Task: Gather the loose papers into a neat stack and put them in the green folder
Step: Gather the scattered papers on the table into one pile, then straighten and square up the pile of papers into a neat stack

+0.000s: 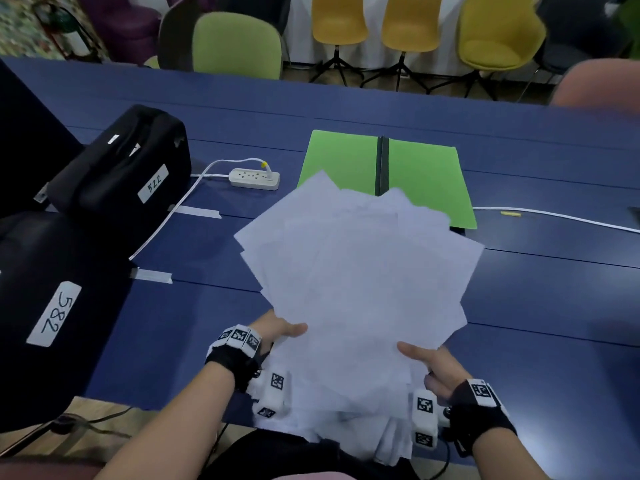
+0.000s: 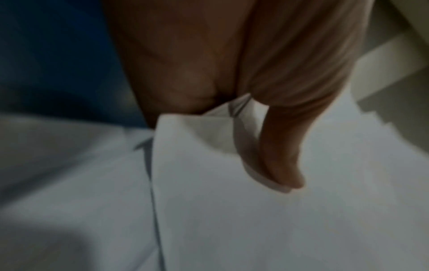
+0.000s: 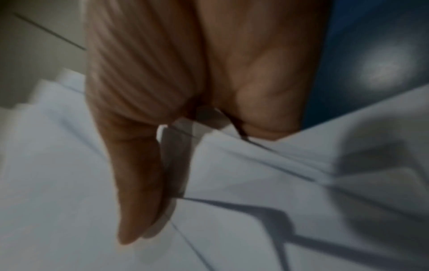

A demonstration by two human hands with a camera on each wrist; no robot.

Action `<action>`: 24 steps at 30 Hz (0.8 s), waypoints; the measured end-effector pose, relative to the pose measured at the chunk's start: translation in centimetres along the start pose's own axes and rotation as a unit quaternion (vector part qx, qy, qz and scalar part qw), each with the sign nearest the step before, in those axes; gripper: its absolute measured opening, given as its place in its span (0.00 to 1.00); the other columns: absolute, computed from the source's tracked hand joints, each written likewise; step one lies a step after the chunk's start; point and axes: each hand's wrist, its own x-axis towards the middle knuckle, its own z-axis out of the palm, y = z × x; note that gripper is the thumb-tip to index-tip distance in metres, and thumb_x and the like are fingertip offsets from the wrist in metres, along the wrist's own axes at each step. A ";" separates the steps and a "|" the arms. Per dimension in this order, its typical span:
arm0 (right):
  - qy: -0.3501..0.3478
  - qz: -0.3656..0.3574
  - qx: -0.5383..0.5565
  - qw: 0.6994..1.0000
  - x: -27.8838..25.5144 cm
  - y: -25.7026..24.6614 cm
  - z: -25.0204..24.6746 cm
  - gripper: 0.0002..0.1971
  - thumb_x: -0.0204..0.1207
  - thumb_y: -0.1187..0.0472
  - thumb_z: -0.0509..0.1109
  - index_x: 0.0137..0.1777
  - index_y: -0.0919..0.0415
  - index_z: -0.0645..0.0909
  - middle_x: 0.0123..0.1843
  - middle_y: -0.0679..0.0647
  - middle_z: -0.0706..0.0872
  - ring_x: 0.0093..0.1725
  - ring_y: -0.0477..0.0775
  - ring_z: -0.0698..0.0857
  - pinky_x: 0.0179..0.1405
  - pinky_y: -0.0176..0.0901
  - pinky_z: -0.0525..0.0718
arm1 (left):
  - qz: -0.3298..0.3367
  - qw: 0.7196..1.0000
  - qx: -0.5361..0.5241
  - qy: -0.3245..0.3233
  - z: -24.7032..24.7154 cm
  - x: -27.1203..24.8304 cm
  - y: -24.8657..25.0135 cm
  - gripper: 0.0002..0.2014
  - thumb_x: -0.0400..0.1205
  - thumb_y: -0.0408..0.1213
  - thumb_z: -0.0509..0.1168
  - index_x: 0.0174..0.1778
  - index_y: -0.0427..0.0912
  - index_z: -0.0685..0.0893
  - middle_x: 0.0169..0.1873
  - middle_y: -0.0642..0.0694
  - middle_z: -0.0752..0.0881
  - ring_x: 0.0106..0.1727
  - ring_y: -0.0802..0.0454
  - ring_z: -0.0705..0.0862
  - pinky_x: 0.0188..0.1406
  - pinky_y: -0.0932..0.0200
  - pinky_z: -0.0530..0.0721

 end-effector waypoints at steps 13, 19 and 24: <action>0.126 -0.342 -0.037 0.930 -5.3 -14.0 2.0 0.23 0.68 0.67 0.79 0.64 0.60 0.79 0.52 0.45 0.88 0.45 0.36 0.88 0.44 0.24 0.85 | 0.226 0.961 -0.149 0.055 1.6 -6.1 12.1 0.14 0.75 0.37 0.73 0.55 0.44 0.80 0.59 0.48 0.84 0.55 0.53 0.83 0.62 0.60 0.73; 0.164 -0.214 -0.108 0.957 -4.9 -13.2 1.6 0.24 0.65 0.52 0.81 0.59 0.60 0.83 0.60 0.51 0.84 0.56 0.50 0.82 0.56 0.38 0.74 | 0.202 0.951 -0.232 0.010 0.5 -6.4 13.4 0.23 0.64 0.41 0.79 0.53 0.38 0.87 0.49 0.49 0.91 0.54 0.55 0.87 0.77 0.53 0.68; 0.233 -0.207 -0.051 0.949 -3.4 -12.1 3.4 0.30 0.74 0.53 0.75 0.69 0.74 0.75 0.65 0.60 0.82 0.63 0.57 0.81 0.39 0.27 0.69 | 0.176 0.962 -0.169 0.120 3.4 -6.0 13.1 0.31 0.75 0.44 0.73 0.70 0.31 0.75 0.62 0.47 0.81 0.55 0.52 0.78 0.55 0.63 0.72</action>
